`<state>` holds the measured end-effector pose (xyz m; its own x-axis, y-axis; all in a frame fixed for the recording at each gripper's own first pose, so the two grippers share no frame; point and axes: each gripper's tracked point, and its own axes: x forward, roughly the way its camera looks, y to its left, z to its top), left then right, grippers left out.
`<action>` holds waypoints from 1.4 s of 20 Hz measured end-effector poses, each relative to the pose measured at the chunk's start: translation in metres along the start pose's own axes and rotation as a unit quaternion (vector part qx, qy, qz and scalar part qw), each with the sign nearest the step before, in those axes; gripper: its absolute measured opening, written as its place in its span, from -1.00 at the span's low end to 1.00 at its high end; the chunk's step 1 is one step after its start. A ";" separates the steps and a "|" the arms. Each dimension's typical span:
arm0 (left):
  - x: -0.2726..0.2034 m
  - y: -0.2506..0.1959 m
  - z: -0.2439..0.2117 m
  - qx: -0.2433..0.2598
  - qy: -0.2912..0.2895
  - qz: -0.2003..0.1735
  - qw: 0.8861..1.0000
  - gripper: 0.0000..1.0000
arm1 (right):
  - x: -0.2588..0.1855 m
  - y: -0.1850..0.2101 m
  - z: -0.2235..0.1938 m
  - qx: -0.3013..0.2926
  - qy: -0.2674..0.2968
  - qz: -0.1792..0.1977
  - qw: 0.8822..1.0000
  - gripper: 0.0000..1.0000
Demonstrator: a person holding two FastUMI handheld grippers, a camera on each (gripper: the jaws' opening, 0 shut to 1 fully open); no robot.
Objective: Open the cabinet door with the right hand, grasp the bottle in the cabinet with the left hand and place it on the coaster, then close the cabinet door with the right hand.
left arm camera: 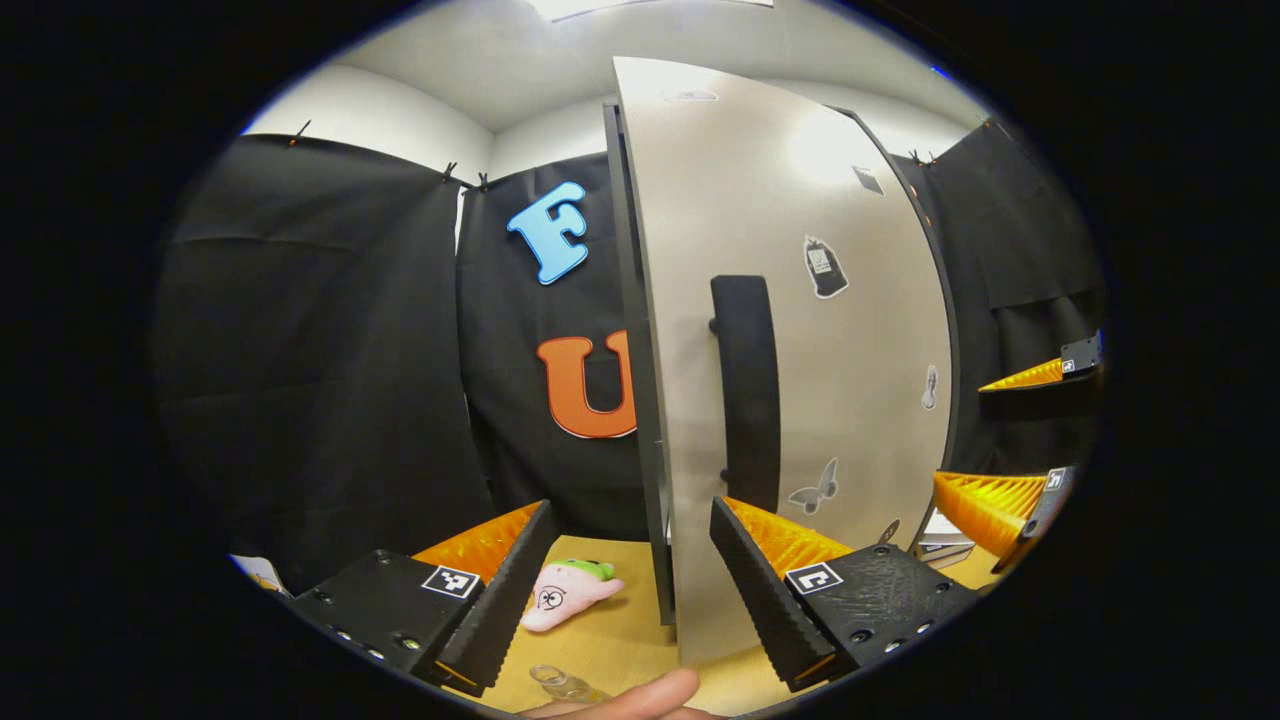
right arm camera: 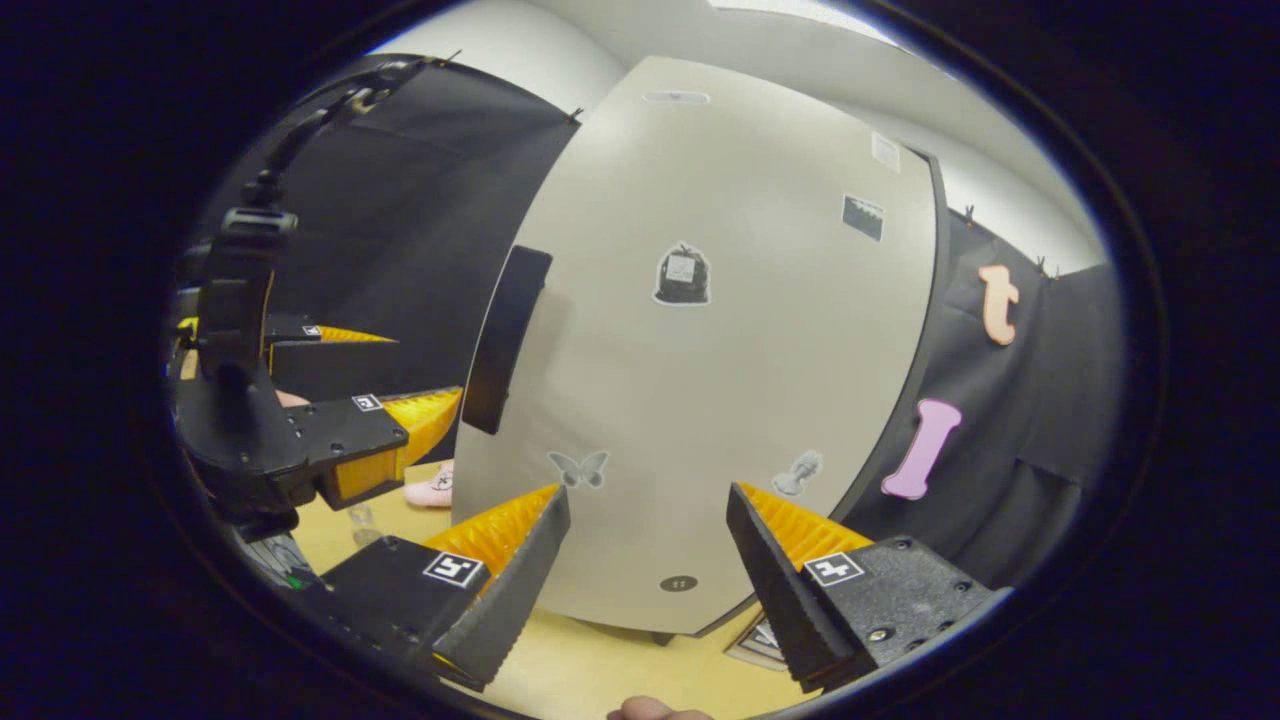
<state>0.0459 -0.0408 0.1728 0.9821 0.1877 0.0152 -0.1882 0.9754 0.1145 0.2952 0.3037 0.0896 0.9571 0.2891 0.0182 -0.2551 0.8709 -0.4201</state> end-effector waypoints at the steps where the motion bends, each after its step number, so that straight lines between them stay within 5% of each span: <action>1: -0.001 0.000 0.002 -0.003 -0.004 -0.002 1.000 0.90 | 0.001 -0.003 0.008 -0.008 -0.018 -0.018 1.000 1.00; 5: -0.003 -0.005 0.011 -0.015 -0.022 -0.015 1.000 0.90 | -0.001 -0.014 0.033 0.014 -0.063 -0.070 0.995 0.98; 13: -0.011 -0.033 0.021 -0.051 -0.037 -0.049 0.997 0.90 | -0.020 -0.011 -0.004 0.166 -0.005 -0.091 0.982 0.99; 17: -0.015 -0.043 0.015 -0.054 -0.029 -0.061 0.996 1.00 | -0.032 -0.001 -0.021 0.178 0.010 -0.085 0.980 0.98; 28: -0.017 -0.063 -0.004 -0.053 -0.006 -0.096 0.994 0.86 | -0.051 -0.004 -0.038 0.187 0.027 -0.091 0.978 0.97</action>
<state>0.0412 -0.1048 0.1609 0.9999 -0.0031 0.0145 0.0029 0.9999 0.0104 0.2530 0.2702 0.0557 0.9946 0.1038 0.0089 -0.1032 0.9932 -0.0535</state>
